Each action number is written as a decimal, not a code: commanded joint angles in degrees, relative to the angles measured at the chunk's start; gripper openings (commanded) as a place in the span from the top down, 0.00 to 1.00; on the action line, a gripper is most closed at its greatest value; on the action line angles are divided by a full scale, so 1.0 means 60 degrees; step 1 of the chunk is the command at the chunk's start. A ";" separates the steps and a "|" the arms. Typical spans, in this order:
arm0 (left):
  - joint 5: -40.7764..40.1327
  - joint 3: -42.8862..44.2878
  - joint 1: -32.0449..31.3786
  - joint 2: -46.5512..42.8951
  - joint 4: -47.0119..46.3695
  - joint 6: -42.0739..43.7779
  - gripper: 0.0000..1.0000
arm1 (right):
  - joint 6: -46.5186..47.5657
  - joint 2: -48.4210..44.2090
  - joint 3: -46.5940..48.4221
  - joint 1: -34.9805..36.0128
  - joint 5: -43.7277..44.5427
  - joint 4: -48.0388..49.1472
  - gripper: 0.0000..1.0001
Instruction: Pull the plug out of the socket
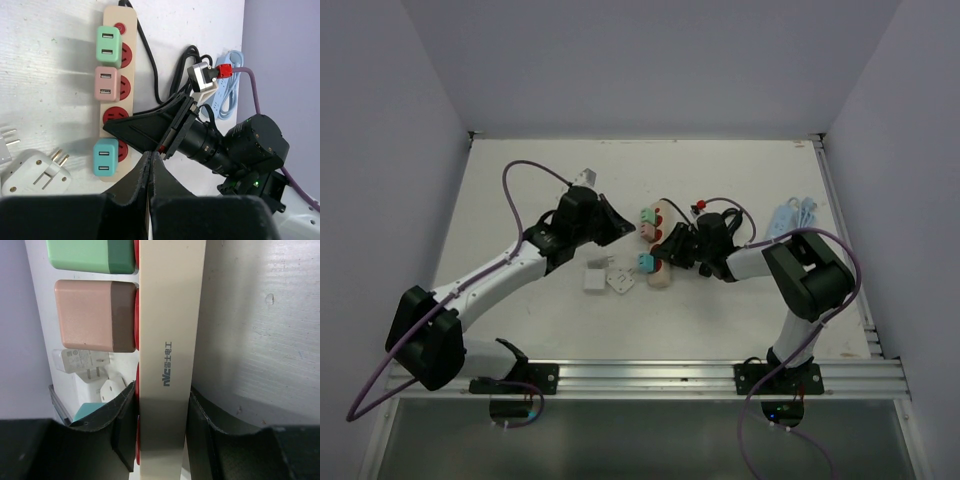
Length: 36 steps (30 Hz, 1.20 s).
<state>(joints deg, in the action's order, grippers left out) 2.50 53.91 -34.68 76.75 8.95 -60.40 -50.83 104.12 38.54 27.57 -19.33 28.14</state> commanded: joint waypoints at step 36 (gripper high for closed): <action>0.1194 -0.0210 -0.1237 0.3424 -0.2516 0.0121 0.79 | 0.2217 0.0211 -0.1282 -0.0494 -0.0352 -0.2317 0.65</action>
<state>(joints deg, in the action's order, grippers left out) 9.80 52.88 -42.04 97.17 1.43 -59.40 -44.77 101.78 35.70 24.51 -25.45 30.17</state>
